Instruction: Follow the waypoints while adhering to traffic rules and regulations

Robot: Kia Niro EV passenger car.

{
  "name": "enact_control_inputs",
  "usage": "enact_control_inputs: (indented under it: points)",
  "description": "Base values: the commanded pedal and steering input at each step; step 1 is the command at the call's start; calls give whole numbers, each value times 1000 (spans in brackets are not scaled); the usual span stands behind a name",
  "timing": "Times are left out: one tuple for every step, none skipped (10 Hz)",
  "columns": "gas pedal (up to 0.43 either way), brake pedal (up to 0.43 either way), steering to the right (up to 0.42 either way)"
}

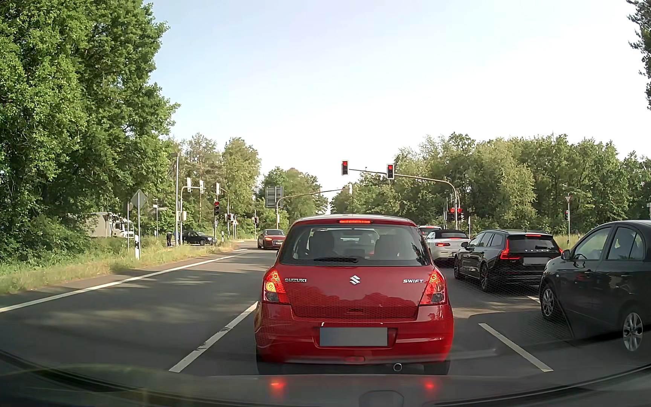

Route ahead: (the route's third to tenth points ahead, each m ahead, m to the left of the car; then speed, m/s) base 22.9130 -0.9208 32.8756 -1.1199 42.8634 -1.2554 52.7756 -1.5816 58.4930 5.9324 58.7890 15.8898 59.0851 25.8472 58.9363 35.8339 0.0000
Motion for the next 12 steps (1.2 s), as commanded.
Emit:
enact_control_inputs:
  points:
    - [0, 268, 0]
    - [0, 268, 0]
    - [0, 268, 0]
    - [0, 268, 0]
    - [0, 268, 0]
    - [0, 268, 0]
    - [0, 268, 0]
    - [0, 268, 0]
    - [0, 268, 0]
    - [0, 268, 0]
    - [0, 268, 0]
    - [0, 268, 0]
